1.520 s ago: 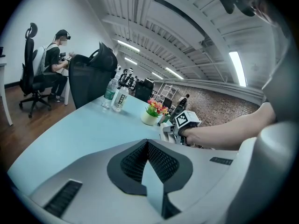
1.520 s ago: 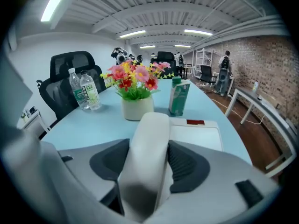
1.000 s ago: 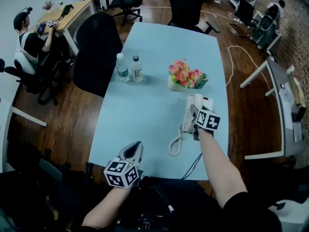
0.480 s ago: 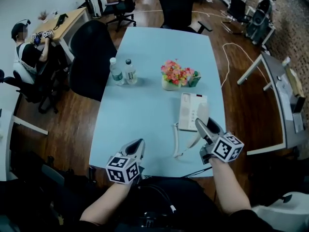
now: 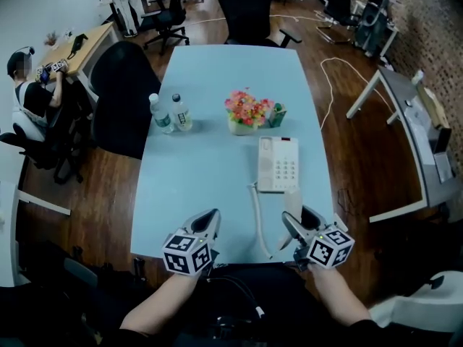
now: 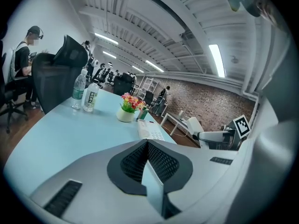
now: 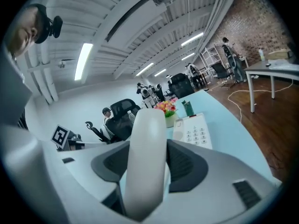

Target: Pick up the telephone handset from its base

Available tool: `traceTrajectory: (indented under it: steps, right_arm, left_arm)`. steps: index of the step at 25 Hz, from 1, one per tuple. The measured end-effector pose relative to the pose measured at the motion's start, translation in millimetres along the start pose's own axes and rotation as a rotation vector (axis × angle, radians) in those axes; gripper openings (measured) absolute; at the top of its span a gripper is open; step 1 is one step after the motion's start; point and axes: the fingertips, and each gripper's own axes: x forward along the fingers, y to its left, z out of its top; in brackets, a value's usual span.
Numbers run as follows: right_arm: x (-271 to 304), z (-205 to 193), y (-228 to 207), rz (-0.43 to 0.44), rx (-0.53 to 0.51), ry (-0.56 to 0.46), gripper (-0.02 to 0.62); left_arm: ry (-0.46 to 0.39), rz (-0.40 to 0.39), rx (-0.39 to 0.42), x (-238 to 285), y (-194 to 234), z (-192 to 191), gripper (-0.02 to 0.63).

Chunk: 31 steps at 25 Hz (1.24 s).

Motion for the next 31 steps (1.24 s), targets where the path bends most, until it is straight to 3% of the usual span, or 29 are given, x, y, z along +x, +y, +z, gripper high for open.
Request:
traceTrajectory:
  steps: [31]
  right_arm:
    - [3,-5,-12,-0.033,0.012,0.029,0.252]
  left_arm:
    - [-0.009,0.011,-0.016,-2,3,-1,-0.006]
